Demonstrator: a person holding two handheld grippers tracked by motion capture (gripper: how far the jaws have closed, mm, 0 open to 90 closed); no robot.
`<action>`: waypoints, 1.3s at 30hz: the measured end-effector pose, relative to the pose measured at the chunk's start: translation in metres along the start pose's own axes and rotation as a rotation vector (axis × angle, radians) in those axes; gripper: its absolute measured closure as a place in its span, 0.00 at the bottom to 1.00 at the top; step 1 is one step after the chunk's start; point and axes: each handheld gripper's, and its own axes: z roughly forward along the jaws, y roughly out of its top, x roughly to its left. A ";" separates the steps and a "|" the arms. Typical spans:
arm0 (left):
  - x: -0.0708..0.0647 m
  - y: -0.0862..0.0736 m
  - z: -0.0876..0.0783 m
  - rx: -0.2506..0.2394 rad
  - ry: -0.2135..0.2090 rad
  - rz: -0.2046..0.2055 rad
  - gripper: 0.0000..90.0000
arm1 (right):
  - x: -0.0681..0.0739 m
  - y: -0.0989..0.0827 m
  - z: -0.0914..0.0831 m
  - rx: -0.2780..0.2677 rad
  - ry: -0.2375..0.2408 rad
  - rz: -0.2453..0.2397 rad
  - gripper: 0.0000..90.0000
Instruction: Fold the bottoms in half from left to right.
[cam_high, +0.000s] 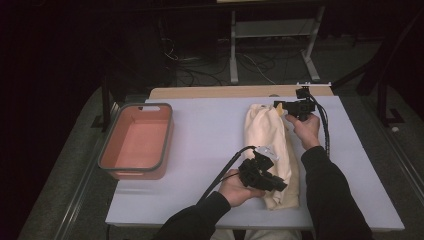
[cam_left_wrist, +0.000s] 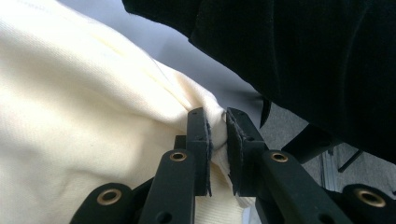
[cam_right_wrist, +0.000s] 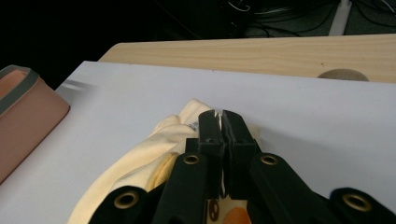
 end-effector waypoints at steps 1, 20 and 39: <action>0.000 0.001 0.002 0.002 -0.001 -0.001 0.88 | -0.002 -0.001 0.000 -0.001 -0.001 0.004 0.96; 0.013 0.003 0.041 0.060 -0.032 -0.025 0.88 | -0.036 -0.029 0.002 -0.014 0.018 0.094 0.96; 0.016 0.003 0.052 0.008 -0.112 -0.060 0.71 | -0.039 -0.036 -0.007 -0.032 -0.061 0.098 0.84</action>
